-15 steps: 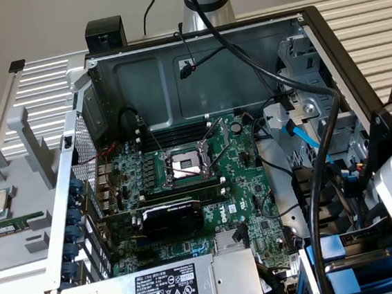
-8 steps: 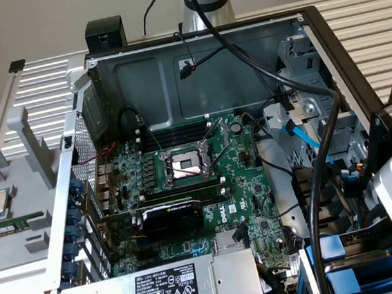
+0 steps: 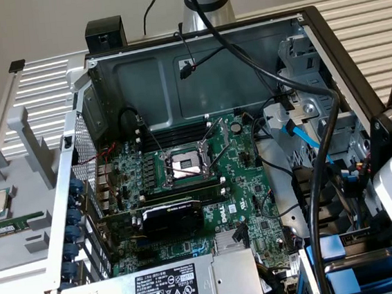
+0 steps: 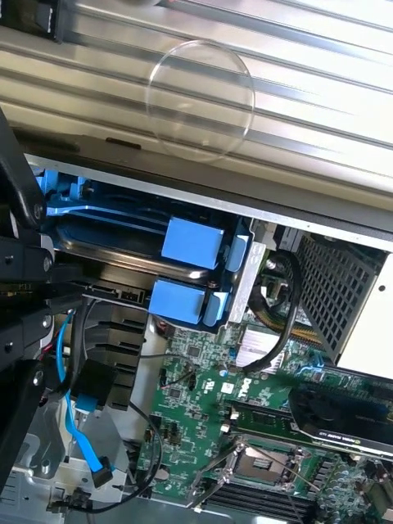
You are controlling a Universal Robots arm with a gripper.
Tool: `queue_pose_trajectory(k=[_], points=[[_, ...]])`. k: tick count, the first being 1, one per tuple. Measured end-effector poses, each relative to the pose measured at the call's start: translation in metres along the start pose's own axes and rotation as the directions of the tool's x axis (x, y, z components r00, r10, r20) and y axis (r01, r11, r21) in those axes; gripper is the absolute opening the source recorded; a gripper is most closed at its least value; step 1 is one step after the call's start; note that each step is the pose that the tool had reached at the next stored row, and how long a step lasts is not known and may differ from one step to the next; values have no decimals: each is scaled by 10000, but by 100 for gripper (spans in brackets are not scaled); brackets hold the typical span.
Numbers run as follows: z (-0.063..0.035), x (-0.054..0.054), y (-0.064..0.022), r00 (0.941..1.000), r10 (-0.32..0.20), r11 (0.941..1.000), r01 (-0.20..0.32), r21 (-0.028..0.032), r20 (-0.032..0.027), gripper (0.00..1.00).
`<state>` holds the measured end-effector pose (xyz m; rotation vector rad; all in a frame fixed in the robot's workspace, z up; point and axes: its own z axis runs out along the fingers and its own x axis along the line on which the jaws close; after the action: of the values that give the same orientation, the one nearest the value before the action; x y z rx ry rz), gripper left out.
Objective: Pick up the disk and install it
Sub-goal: 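Insert the first disk wire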
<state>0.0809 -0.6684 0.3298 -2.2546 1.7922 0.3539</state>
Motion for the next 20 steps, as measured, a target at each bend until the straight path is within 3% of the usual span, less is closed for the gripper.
queue_pose_trajectory(k=[10,20], points=[[-4,0,0,10000,-1,10000,1,5,24,17],[-73,-29,11,10000,-2,10000,2,10,42,17]])
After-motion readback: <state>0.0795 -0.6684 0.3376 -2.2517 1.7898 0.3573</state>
